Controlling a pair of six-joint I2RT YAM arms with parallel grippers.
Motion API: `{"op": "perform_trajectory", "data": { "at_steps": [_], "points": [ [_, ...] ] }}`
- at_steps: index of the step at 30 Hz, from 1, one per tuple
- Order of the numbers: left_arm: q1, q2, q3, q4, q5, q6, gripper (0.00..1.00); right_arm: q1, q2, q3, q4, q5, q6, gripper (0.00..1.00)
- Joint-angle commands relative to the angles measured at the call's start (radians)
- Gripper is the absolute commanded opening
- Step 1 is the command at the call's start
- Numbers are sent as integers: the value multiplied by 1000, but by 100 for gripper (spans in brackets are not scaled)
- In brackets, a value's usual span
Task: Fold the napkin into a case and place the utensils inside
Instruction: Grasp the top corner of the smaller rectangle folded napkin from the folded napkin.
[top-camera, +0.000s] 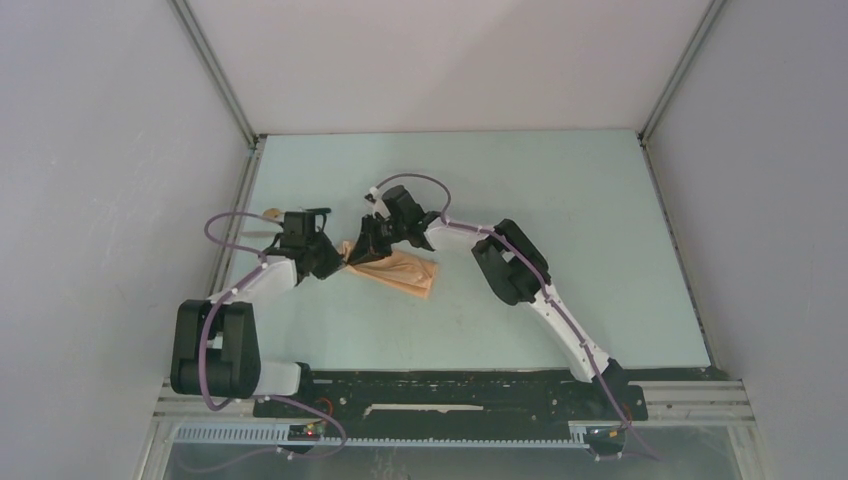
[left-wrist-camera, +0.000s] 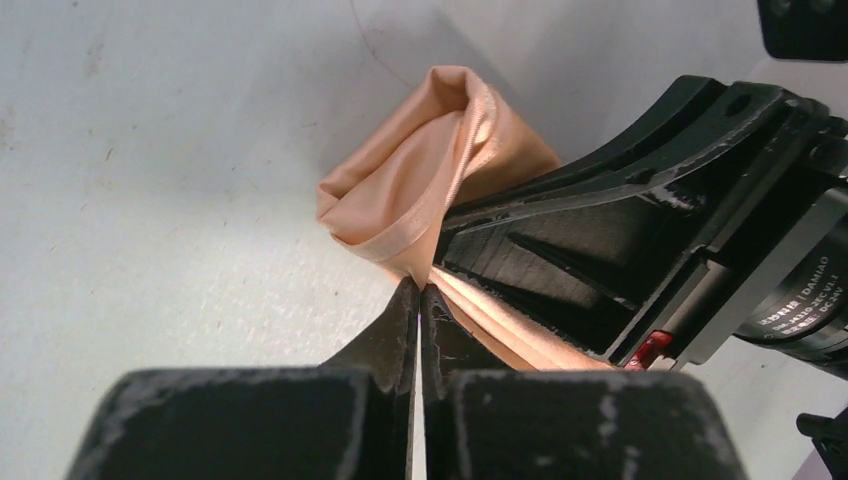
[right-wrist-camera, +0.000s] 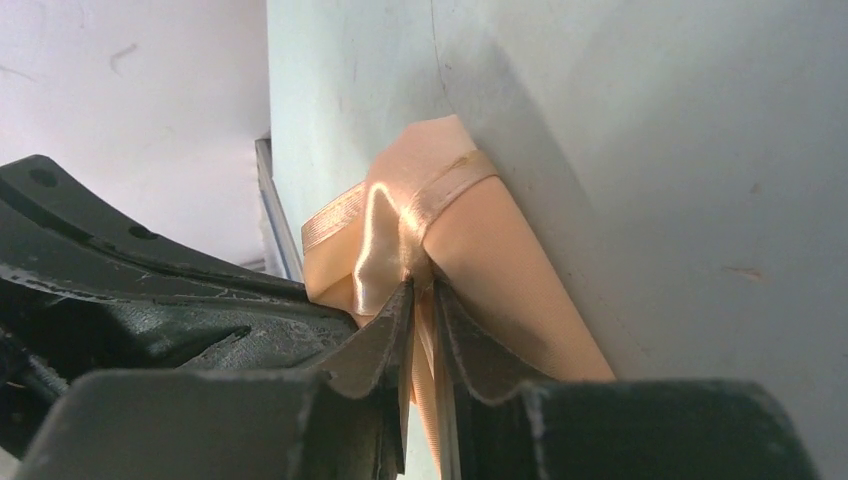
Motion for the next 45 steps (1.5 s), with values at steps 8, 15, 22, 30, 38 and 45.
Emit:
{"op": "perform_trajectory", "data": {
  "at_steps": [8, 15, 22, 30, 38, 45],
  "points": [
    [-15, 35, 28, 181, 88, -43, 0, 45, 21, 124, -192, 92, -148, 27],
    [31, 123, 73, 20, 35, -67, 6, -27, 12, 41, 46, -120, 36, 33],
    [50, -48, 28, -27, 25, -28, 55, -31, 18, 26, 115, -146, 97, 36],
    [67, -173, -1, -82, 44, -21, 42, -27, 3, -10, 148, -132, 116, 36],
    [67, -40, 0, -58, 52, -16, 42, -20, -18, -3, 105, -95, 65, 43],
    [67, -21, -29, -36, 63, -40, 26, -29, -70, -6, 15, -99, -6, 45]
  ]
}}
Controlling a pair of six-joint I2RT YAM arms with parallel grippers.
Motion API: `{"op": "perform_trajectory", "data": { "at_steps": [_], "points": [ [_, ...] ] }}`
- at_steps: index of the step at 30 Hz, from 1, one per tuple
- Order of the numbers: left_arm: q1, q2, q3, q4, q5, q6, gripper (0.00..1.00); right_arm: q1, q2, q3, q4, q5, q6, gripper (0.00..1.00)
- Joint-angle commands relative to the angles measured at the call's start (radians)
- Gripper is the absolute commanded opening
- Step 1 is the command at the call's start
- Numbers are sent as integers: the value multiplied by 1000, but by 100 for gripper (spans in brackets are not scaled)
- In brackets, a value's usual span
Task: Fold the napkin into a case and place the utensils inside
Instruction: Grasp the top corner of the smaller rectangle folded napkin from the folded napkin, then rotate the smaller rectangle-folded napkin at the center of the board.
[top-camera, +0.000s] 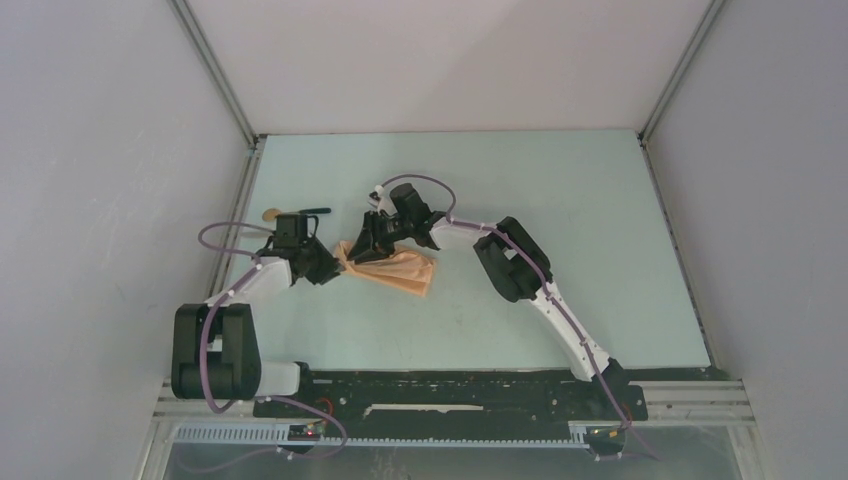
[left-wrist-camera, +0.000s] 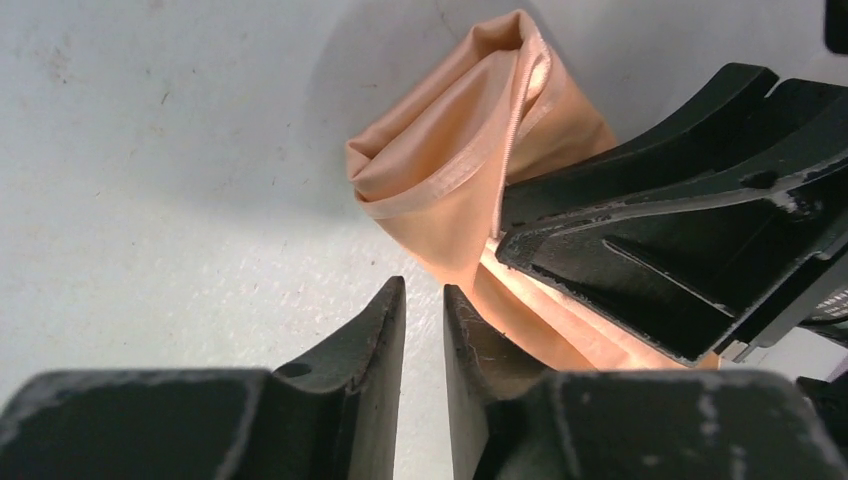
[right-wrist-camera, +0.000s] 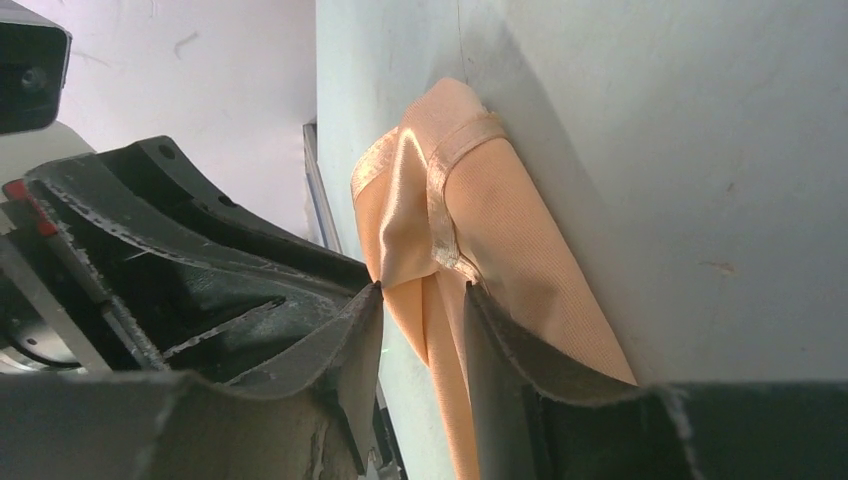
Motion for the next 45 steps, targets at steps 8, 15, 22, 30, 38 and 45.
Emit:
{"op": "perform_trajectory", "data": {
  "at_steps": [8, 15, 22, 30, 38, 45],
  "points": [
    [7, -10, -82, 42, 32, -23, 30, -15, -283, -6, -430, 54, -377, 60],
    [7, 43, -49, 26, 37, -14, 34, -106, -352, -88, -576, 114, -558, 72],
    [5, 156, 35, 36, 38, -8, 34, -169, -303, -173, -543, 73, -564, 74],
    [-28, 299, 150, 31, 45, 3, 34, -148, -448, -484, -287, 88, -445, 74],
    [-117, 359, 226, 30, 54, -17, 34, -12, -638, -795, -43, 212, -247, 73],
    [-106, 177, 130, -32, -2, 55, 44, -48, -779, -841, -210, 419, -253, 74]
  ]
}}
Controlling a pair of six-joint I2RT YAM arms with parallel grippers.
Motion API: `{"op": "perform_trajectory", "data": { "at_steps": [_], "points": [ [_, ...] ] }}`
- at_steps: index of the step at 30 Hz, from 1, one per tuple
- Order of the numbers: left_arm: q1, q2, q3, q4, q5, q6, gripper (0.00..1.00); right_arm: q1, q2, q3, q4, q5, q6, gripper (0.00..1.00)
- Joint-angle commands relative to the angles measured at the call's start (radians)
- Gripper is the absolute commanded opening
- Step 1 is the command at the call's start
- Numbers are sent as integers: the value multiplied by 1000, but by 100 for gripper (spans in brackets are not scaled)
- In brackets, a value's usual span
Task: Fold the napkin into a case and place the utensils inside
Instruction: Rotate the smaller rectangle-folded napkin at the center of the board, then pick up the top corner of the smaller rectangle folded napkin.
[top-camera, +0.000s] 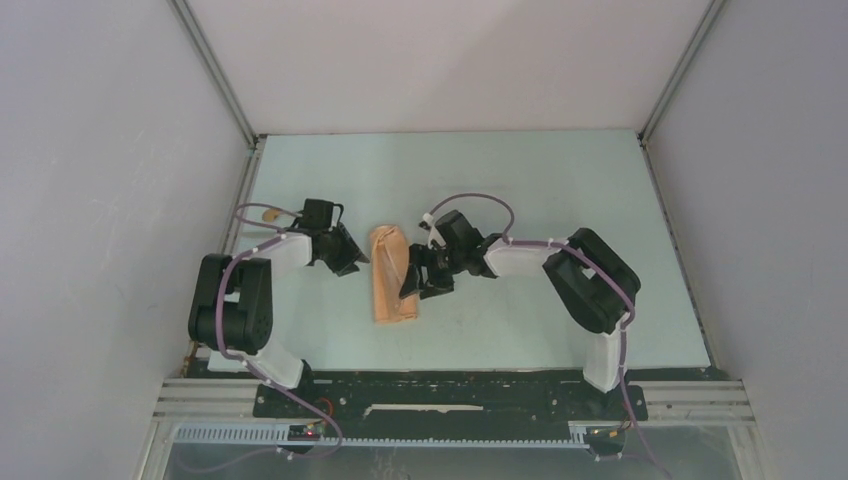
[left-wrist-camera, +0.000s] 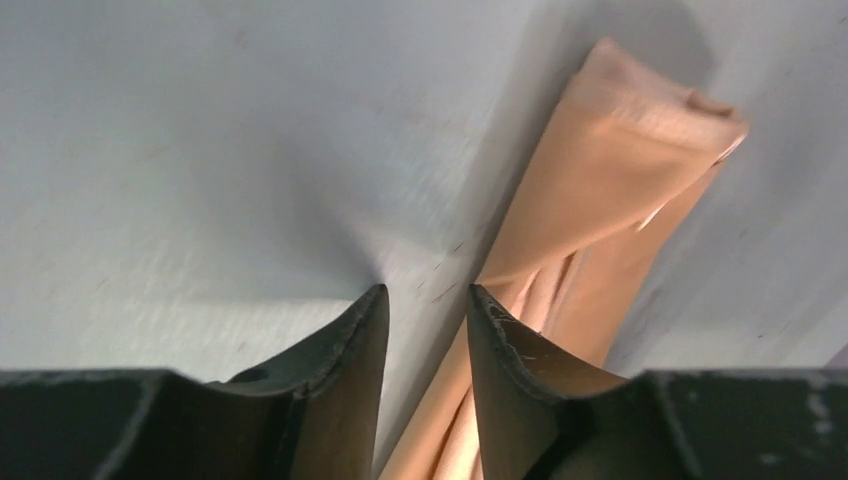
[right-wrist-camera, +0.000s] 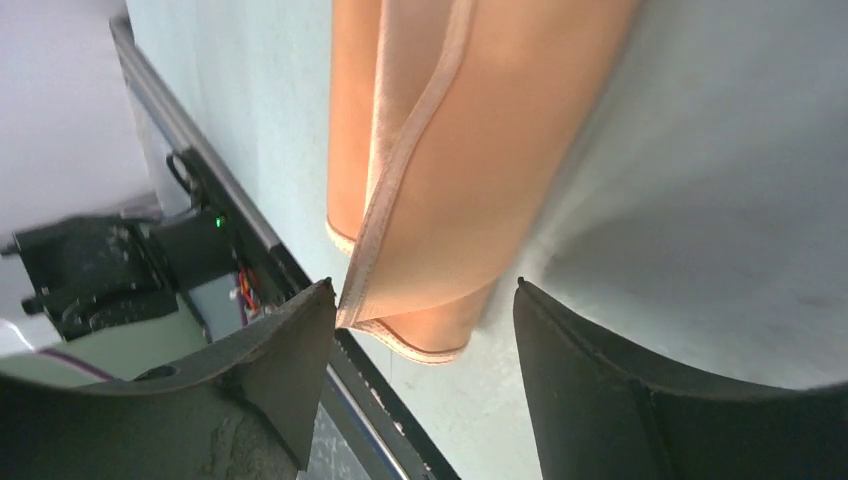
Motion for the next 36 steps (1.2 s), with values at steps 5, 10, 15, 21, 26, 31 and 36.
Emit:
{"op": "perform_trajectory", "data": {
  "at_steps": [5, 10, 15, 21, 26, 31, 36],
  "points": [
    [-19, -177, 56, -146, -52, 155, 55, -97, -131, 18, 49, 228, 98, 81],
    [-111, -105, 236, -274, -180, 241, 57, -120, -5, 91, 335, 160, 310, 68],
    [-162, 9, 364, -380, -262, 292, 39, -102, 135, 243, 403, 173, 342, 52],
    [-183, 92, 406, -397, -251, 297, 29, -68, 232, 388, 244, 235, 186, 46],
    [-199, 128, 420, -400, -247, 298, 35, -68, 270, 399, 246, 241, 251, 37],
    [-201, 147, 418, -394, -261, 297, 39, -59, 267, 365, 236, 277, 306, 41],
    [-206, 195, 454, -397, -279, 289, 32, -56, 276, 359, 247, 286, 338, 41]
  ]
}}
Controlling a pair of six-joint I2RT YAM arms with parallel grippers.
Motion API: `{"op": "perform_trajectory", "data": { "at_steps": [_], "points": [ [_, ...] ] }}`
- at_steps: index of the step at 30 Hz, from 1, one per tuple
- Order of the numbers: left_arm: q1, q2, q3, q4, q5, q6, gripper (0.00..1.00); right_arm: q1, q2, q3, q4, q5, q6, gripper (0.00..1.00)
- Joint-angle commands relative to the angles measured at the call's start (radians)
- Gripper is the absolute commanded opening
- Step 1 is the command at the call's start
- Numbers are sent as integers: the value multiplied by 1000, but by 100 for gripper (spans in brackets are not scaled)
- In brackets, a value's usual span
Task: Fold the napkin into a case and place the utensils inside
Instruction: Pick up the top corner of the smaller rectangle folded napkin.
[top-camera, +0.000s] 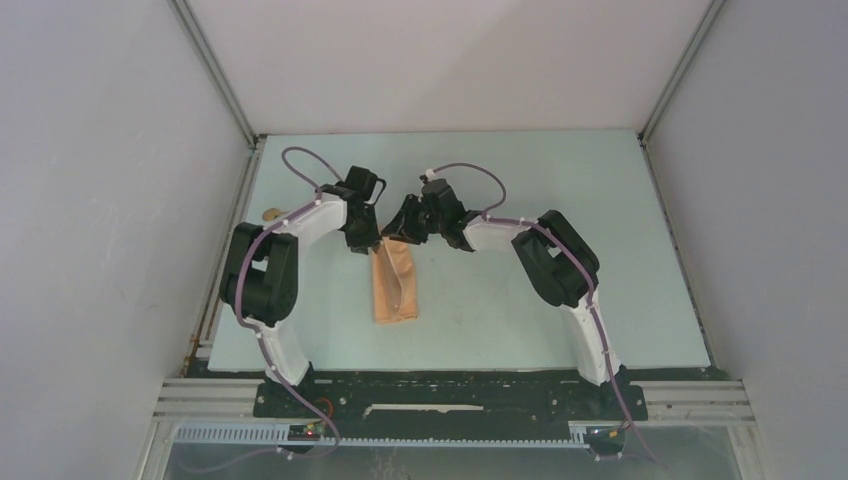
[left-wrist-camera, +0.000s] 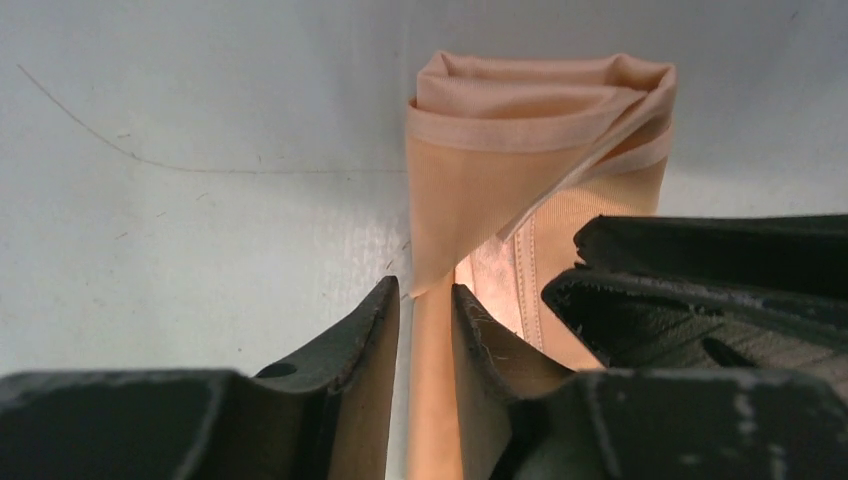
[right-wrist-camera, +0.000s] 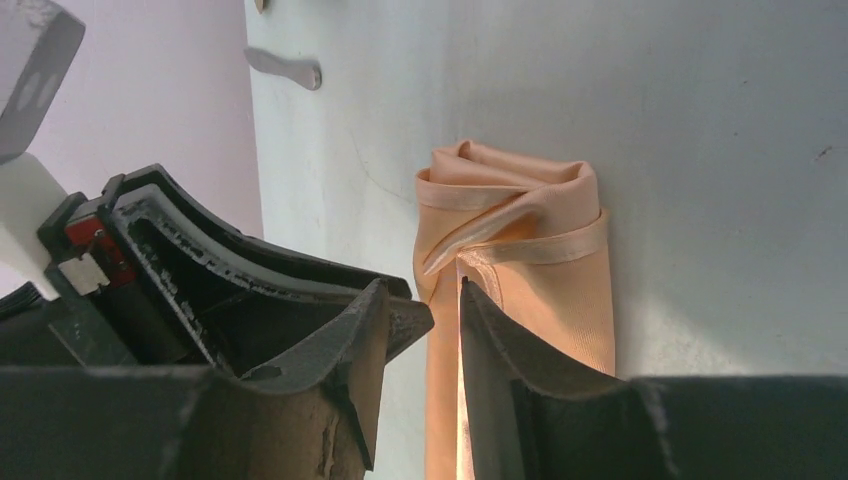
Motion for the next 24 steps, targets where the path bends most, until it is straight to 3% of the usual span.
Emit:
{"op": "perform_trajectory", "data": {
  "at_steps": [1, 14, 19, 24],
  "points": [
    [-10, 36, 71, -5, -46, 13, 30, 7, 8, 2, 11, 35, 43, 41],
    [-14, 70, 127, -16, -113, 13, 25, 8, 25, 14, -22, 47, 80, 43],
    [-20, 64, 127, -17, -81, 18, 37, 5, 44, 30, -30, 41, 100, 43],
    [-26, 58, 120, -10, -82, 18, 38, 5, 59, 45, -27, 39, 121, 44]
  ]
}}
